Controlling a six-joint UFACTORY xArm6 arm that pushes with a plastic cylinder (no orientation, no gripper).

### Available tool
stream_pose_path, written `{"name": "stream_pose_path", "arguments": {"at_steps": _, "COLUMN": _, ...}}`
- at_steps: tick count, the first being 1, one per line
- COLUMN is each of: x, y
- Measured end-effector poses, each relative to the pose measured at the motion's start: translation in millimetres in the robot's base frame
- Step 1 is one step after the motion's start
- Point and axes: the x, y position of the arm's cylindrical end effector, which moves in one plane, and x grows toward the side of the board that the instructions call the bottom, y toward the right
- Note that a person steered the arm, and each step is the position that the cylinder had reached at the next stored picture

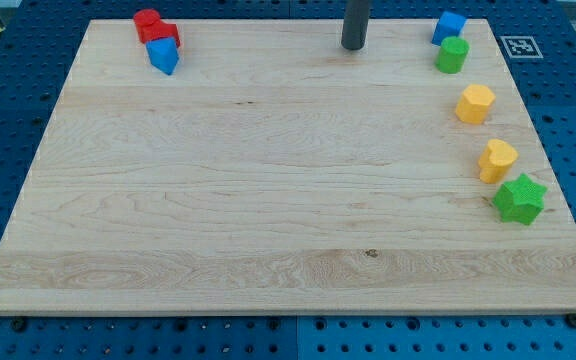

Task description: Move your arm closer to the blue cube

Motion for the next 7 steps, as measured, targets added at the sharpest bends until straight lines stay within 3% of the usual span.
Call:
{"name": "stream_pose_path", "arguments": {"at_steps": 1, "x": 48.8, "y": 27.2}}
{"name": "stream_pose_path", "arguments": {"at_steps": 2, "x": 52.4, "y": 28.7}}
{"name": "stream_pose_path", "arguments": {"at_steps": 4, "x": 54.4, "y": 121.0}}
{"name": "stream_pose_path", "arguments": {"at_steps": 7, "x": 59.4, "y": 176.9}}
